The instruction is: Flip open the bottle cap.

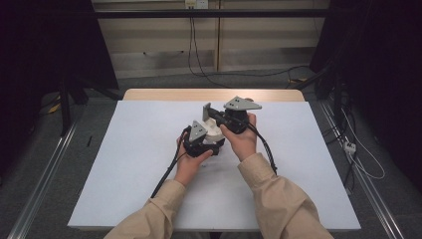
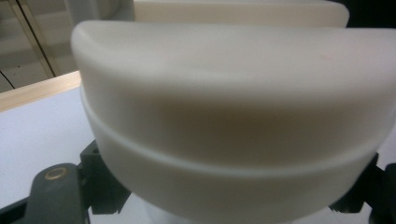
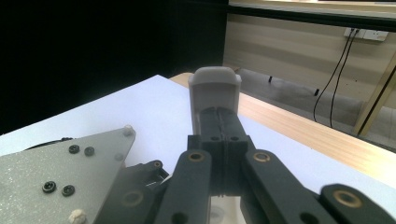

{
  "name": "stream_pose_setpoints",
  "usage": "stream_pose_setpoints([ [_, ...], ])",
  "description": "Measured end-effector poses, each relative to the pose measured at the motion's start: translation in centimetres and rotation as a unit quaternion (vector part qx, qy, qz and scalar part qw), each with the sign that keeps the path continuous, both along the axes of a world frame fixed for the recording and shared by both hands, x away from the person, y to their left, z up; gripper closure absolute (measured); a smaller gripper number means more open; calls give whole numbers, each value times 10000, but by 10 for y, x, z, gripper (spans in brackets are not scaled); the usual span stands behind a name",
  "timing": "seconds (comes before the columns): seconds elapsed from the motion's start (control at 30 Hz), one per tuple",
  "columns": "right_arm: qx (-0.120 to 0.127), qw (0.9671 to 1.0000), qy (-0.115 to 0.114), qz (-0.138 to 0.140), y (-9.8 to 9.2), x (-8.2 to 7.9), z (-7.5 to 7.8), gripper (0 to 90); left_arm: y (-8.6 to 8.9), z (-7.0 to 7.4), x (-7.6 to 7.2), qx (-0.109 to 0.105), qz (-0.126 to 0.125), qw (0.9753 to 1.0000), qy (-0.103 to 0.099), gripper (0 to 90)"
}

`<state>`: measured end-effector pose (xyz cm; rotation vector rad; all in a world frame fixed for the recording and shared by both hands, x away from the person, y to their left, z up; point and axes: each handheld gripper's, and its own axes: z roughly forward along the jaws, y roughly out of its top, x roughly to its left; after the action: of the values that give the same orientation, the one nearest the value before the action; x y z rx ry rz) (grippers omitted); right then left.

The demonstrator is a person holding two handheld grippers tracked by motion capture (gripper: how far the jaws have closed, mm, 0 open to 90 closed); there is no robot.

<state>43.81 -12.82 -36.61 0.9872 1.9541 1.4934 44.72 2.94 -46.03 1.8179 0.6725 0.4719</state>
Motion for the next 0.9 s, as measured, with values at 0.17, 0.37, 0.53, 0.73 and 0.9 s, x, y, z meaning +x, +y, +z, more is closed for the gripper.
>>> stream_pose_setpoints([
  [0.17, 11, 10000, 15, -10, 1, 1, -1, 900, 0, 0, 0, -6, -4, 10000, -7, 187],
  [0.37, -2, 10000, -1, -2, 2, 3, -1, 900, 0, 0, 0, 8, -5, 10000, -15, 187],
  [0.53, -11, 10000, 1, -4, 3, 4, 0, 900, -1, 0, 0, 7, 6, 10000, -23, 187],
  [0.73, -6, 10000, 3, 3, 4, 6, 0, 900, -1, 0, 0, 12, 9, 10000, -24, 188],
  [0.9, -15, 10000, 4, -3, 6, 8, 0, 900, 0, 0, 0, 12, 8, 10000, -18, 187],
])
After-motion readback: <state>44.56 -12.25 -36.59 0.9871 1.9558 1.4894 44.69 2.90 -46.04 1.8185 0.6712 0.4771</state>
